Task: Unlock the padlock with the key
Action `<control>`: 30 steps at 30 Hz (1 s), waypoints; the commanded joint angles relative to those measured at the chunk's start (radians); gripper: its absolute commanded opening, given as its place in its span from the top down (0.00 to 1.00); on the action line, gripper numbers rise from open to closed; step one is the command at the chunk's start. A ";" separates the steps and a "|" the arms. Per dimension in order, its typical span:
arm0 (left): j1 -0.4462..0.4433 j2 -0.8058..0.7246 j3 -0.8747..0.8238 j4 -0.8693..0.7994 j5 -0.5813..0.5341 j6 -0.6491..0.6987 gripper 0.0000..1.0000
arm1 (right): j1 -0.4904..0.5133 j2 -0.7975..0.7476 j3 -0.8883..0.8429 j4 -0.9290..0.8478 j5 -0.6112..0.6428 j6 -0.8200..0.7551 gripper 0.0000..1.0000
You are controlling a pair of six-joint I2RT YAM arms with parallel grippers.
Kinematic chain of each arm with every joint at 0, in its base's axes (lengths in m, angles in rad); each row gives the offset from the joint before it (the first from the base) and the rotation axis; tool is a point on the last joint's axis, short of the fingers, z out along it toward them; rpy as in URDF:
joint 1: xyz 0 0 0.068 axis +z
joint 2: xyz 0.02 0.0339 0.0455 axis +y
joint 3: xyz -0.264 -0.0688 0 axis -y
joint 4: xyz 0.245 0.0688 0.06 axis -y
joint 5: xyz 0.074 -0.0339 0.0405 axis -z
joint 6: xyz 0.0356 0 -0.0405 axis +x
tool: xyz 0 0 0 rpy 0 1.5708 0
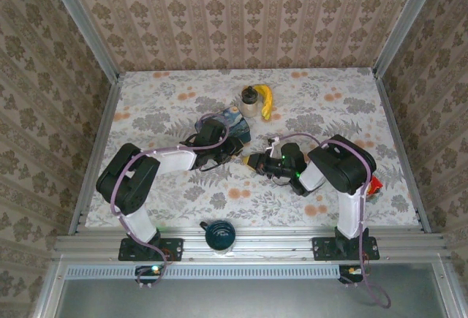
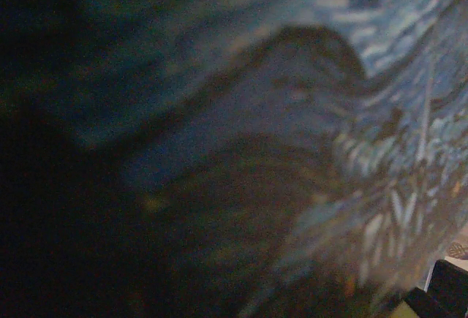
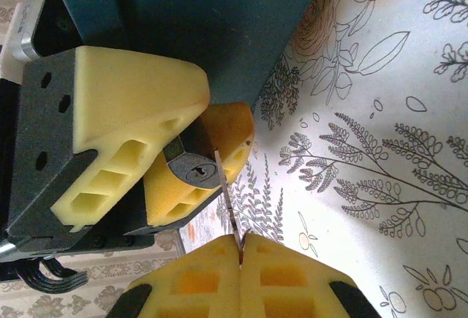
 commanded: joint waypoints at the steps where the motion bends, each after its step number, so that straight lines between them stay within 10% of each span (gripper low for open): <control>1: 0.002 0.019 -0.024 -0.022 0.084 -0.072 0.85 | 0.008 -0.042 -0.010 -0.019 0.017 -0.033 1.00; 30: 0.004 0.022 -0.038 -0.011 0.088 -0.071 0.85 | 0.029 -0.108 -0.011 -0.107 0.044 -0.048 1.00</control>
